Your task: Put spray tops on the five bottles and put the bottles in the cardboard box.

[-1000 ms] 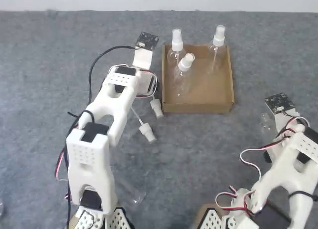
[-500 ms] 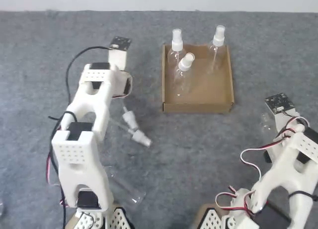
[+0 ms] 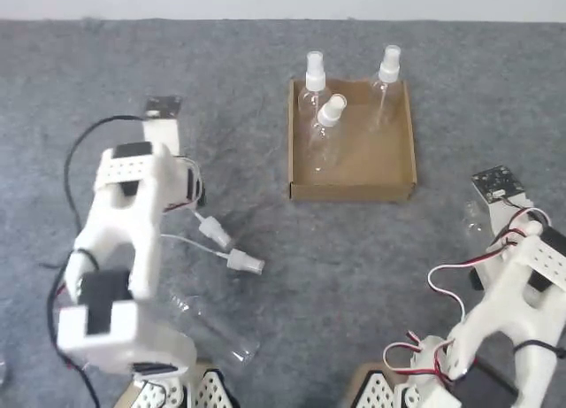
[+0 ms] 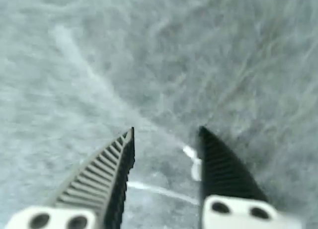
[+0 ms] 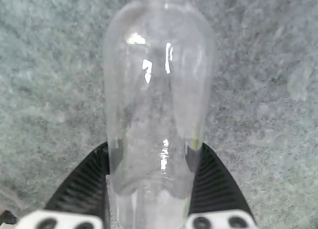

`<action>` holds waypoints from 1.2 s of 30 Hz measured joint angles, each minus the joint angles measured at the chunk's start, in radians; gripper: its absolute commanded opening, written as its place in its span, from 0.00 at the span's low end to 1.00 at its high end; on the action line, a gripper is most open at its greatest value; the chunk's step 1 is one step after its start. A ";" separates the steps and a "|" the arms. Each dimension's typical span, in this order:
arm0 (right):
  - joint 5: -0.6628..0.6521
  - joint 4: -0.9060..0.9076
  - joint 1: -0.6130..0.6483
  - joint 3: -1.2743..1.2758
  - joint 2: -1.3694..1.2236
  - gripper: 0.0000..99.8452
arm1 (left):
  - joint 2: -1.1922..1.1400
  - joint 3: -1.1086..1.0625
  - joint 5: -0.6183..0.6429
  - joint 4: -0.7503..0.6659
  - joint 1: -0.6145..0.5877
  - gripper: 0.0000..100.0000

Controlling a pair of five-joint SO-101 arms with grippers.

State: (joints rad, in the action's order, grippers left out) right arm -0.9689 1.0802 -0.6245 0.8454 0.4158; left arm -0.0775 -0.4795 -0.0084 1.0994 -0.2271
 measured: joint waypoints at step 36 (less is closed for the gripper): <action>-0.049 0.031 0.000 0.000 0.000 0.01 | -0.043 0.129 -0.944 0.209 0.210 0.17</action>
State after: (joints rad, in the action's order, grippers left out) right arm -1.0180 1.1109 -0.6245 0.8454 0.4158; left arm -0.1204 -0.3506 -0.9521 1.3080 -0.0169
